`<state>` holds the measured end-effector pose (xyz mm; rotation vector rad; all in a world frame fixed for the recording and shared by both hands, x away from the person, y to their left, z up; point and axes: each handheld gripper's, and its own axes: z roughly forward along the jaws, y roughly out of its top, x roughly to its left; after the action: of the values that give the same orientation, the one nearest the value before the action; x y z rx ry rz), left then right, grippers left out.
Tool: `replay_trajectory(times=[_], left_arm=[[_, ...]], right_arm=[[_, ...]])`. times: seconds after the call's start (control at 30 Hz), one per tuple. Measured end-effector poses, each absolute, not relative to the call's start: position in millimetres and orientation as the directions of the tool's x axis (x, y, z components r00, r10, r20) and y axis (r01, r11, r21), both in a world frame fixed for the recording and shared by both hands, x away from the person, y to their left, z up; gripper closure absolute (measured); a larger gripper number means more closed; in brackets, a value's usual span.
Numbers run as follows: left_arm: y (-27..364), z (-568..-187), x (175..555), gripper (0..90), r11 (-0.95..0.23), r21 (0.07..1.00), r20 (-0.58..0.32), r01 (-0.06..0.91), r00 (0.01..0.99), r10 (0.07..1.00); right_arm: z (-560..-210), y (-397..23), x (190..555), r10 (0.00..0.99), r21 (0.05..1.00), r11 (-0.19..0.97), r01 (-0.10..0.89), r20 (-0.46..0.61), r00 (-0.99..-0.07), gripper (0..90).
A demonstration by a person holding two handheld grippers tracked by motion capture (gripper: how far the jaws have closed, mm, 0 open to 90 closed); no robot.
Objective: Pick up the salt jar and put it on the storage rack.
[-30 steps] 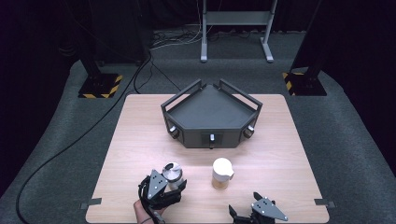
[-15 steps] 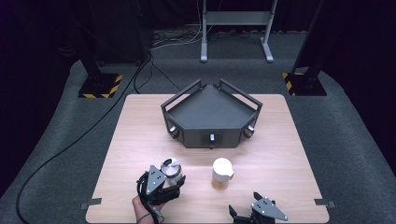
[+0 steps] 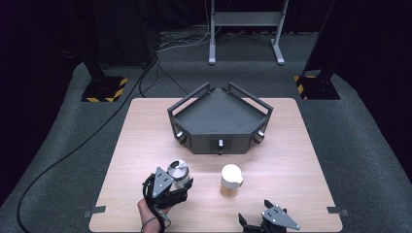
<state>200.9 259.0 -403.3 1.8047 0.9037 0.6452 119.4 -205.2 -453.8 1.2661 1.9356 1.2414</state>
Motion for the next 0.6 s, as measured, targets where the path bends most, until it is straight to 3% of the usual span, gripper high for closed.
replay_trajectory(times=[0.6], left_arm=[[256.8, -396.4, 216.0, 31.4, -0.254, 0.924, 0.04, 0.287, 0.586, 0.809]], right_arm=[[-454.2, -205.2, 119.2, 0.9, 0.888, 0.148, 0.435, 0.061, -0.432, 0.0]])
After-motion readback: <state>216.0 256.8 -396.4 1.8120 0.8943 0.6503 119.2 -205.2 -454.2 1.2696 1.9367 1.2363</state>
